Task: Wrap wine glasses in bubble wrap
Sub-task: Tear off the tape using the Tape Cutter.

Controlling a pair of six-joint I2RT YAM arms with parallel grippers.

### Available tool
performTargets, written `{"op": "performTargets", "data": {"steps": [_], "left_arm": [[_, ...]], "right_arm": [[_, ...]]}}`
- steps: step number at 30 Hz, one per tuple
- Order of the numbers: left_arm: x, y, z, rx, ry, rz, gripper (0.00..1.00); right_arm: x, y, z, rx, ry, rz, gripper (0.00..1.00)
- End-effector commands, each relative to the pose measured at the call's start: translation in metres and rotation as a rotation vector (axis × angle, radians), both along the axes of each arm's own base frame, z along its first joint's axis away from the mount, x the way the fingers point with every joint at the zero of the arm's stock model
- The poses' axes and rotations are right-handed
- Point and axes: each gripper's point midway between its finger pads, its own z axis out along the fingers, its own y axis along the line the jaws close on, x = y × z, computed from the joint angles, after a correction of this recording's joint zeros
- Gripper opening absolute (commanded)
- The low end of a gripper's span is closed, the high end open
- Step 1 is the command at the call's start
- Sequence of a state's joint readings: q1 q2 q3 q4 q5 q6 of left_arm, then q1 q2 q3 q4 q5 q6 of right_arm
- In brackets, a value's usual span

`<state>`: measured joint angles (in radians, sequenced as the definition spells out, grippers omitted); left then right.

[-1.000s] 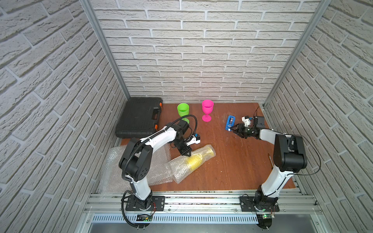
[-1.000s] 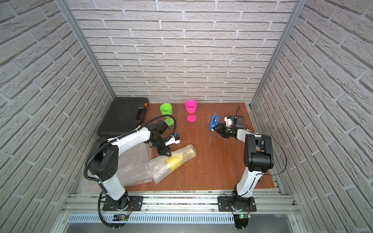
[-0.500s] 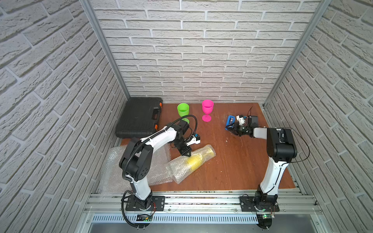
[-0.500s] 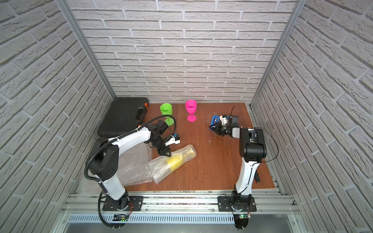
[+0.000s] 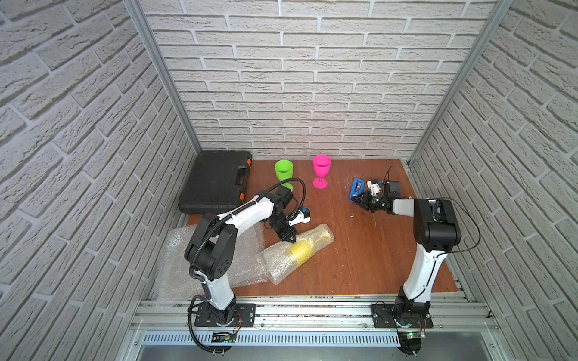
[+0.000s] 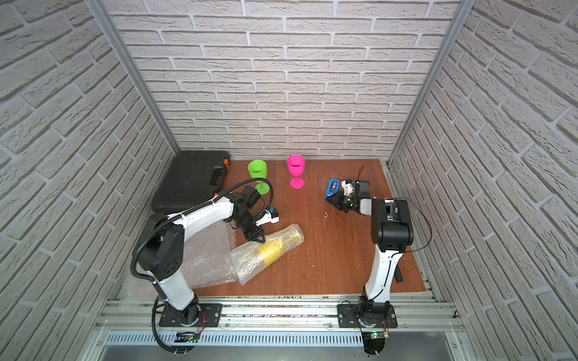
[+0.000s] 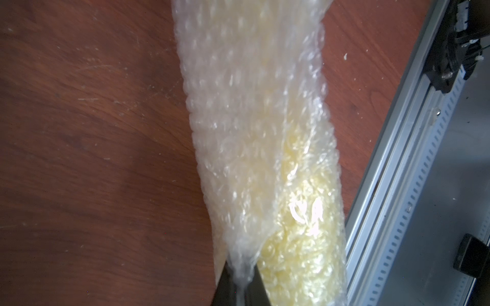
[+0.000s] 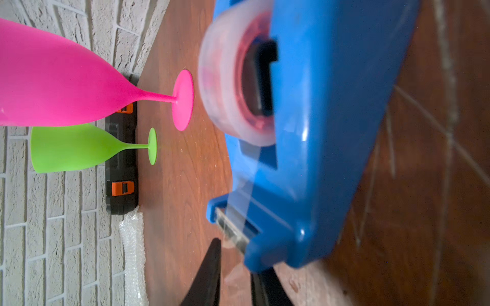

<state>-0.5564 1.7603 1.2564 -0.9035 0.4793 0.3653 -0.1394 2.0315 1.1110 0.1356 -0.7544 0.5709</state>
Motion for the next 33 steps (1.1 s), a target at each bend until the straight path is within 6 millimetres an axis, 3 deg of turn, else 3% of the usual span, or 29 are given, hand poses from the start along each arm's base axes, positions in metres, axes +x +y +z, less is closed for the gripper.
{"op": "performTargets", "data": {"steps": [1, 12, 18, 27, 30, 33], "left_arm": [[-0.005, 0.008, -0.007, 0.043, 0.04, -0.003, 0.07], [-0.004, 0.008, -0.006, 0.044, 0.04, -0.005, 0.07], [-0.005, 0.008, -0.006, 0.043, 0.041, -0.006, 0.07], [-0.005, 0.009, -0.007, 0.05, 0.042, -0.006, 0.07], [-0.005, 0.009, -0.008, 0.053, 0.044, -0.006, 0.07], [-0.005, 0.01, -0.008, 0.054, 0.044, -0.004, 0.07]], "right_arm": [[0.006, -0.011, 0.018, -0.021, -0.067, -0.039, 0.22], [0.009, -0.007, 0.026, 0.003, -0.077, -0.01, 0.18], [0.012, -0.003, 0.025, 0.027, -0.074, 0.004, 0.24], [0.009, -0.005, 0.016, 0.004, -0.028, -0.002, 0.11], [0.003, -0.008, 0.008, -0.02, 0.023, -0.014, 0.03], [-0.008, -0.008, -0.001, -0.048, 0.095, -0.014, 0.03]]}}
